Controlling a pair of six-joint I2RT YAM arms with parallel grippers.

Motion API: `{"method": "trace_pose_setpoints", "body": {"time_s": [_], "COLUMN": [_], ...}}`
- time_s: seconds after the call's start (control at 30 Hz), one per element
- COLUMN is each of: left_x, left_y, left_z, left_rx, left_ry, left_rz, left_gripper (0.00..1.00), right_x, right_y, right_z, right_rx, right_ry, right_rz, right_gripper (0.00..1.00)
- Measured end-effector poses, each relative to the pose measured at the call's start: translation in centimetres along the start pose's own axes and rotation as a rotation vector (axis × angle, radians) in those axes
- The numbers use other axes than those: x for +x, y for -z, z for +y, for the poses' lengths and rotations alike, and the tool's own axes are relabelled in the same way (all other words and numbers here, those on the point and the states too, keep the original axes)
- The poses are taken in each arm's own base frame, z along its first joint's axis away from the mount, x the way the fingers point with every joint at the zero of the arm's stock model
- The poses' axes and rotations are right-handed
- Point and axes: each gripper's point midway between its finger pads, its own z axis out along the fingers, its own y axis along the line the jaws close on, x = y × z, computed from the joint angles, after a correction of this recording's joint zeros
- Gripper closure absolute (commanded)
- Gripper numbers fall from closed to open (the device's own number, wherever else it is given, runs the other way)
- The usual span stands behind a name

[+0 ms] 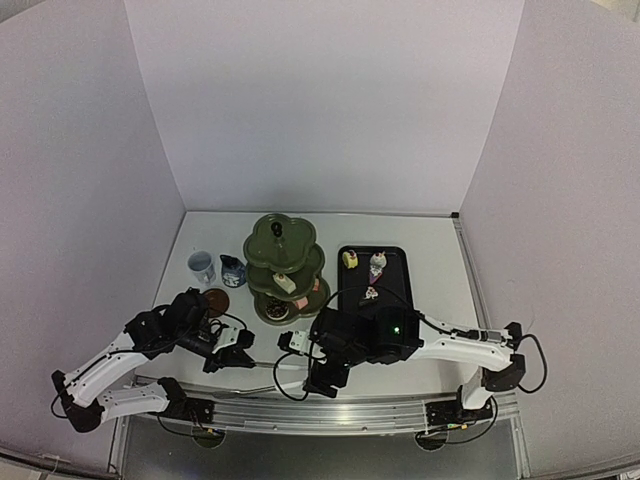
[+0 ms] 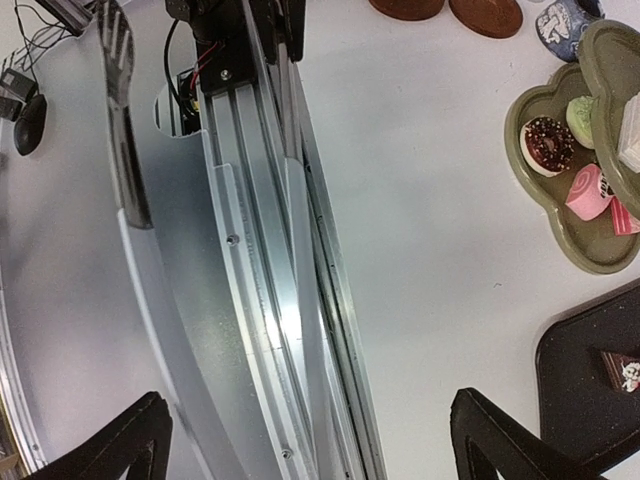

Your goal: Serve the afternoon tea

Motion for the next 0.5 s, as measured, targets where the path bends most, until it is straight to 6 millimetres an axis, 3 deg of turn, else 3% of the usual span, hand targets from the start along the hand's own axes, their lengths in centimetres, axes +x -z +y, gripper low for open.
{"method": "trace_pose_setpoints", "body": {"time_s": [0.3,0.5], "left_x": [0.2,0.1], "left_y": [-0.5,-0.5], "left_z": [-0.1,0.1], "left_rx": [0.035,0.03], "left_ry": [0.038,0.047], "left_rz": [0.01,0.016], "left_gripper": [1.0,1.0], "right_x": [0.2,0.0], "right_y": [-1.7,-3.9], "right_z": [-0.8,-0.8], "right_rx": [0.041,0.037], "right_ry": [0.072,0.116], "right_rz": [0.034,0.067], "right_gripper": [0.07,0.17]}}
